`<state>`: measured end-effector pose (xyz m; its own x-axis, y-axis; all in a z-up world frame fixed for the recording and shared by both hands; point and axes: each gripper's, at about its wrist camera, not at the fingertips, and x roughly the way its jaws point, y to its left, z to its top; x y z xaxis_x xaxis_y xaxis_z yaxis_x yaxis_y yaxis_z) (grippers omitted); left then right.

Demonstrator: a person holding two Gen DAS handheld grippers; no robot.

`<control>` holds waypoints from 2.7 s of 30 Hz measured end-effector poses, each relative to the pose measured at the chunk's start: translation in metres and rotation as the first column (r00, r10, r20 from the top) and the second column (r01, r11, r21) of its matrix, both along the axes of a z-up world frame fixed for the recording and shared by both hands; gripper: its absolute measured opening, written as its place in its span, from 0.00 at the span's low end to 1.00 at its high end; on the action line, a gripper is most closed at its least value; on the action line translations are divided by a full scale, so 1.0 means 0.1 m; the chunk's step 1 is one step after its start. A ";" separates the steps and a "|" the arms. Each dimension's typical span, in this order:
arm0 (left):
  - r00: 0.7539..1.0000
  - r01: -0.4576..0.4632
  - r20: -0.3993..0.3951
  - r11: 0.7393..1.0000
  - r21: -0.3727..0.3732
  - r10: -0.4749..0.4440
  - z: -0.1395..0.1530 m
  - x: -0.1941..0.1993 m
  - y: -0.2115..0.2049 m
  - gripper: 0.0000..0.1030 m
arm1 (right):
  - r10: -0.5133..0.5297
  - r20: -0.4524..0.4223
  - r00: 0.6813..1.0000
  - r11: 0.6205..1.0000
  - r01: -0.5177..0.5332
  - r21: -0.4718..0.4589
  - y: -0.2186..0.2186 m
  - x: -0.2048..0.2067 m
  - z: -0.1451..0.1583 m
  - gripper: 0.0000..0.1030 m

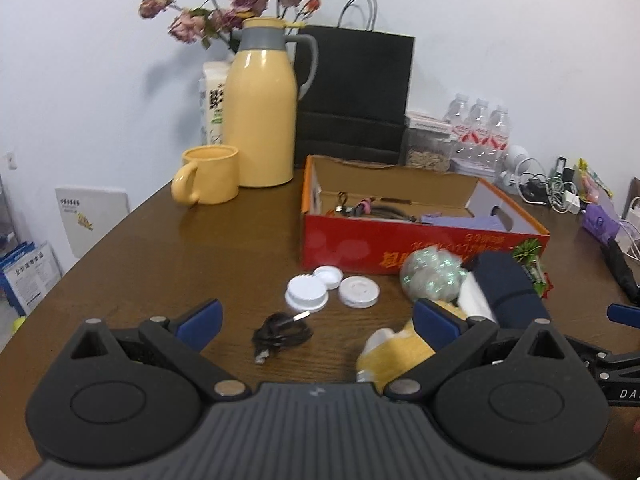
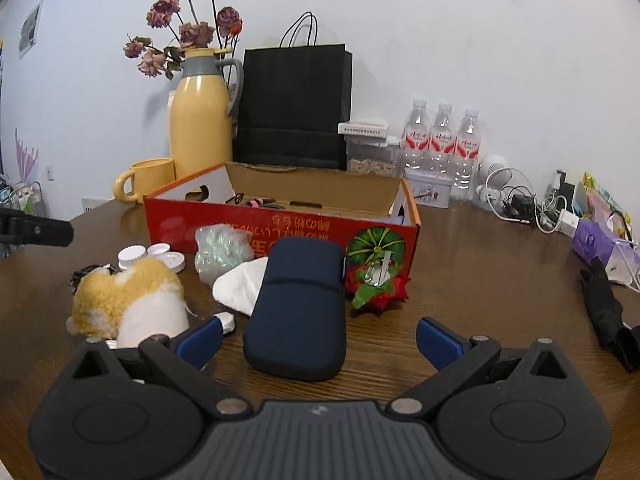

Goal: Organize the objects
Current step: 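Grasp the navy pouch with the right gripper while the left gripper grasps a black cable, then carry the navy pouch and black cable into the cardboard box and open both grippers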

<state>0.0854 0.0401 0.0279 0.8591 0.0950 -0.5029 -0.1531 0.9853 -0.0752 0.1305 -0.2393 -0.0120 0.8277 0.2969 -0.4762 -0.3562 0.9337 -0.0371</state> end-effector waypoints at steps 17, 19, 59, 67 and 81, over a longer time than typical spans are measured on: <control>0.999 -0.043 -0.017 0.999 -0.013 0.042 -0.05 -0.01 0.18 1.00 | 0.003 -0.168 0.986 1.000 0.001 0.023 0.27 0.80 -0.26 0.80; 0.999 -0.046 -0.021 0.999 -0.015 0.046 -0.06 0.00 0.18 1.00 | 0.022 -0.151 0.988 0.999 -0.018 0.030 0.30 0.75 -0.26 0.68; 0.991 -0.056 -0.117 0.998 0.034 0.060 -0.47 0.34 0.38 1.00 | -0.010 0.169 0.986 0.998 0.000 0.058 0.19 0.23 -0.05 0.59; 0.988 -0.023 -0.152 0.999 0.026 0.027 -0.58 0.62 0.34 0.41 | -0.008 0.162 0.987 0.998 -0.001 0.057 0.20 0.24 -0.06 0.59; 0.996 -0.047 -0.084 0.999 -0.023 0.045 -0.45 0.52 0.30 0.40 | -0.001 0.155 0.988 0.998 -0.008 0.057 0.20 0.25 -0.06 0.59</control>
<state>0.1377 0.0705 -0.0169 0.8094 0.1197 -0.5750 -0.2046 0.9751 -0.0850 0.1557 -0.2189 -0.0182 0.8892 0.3228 -0.3242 -0.3534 0.9347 -0.0387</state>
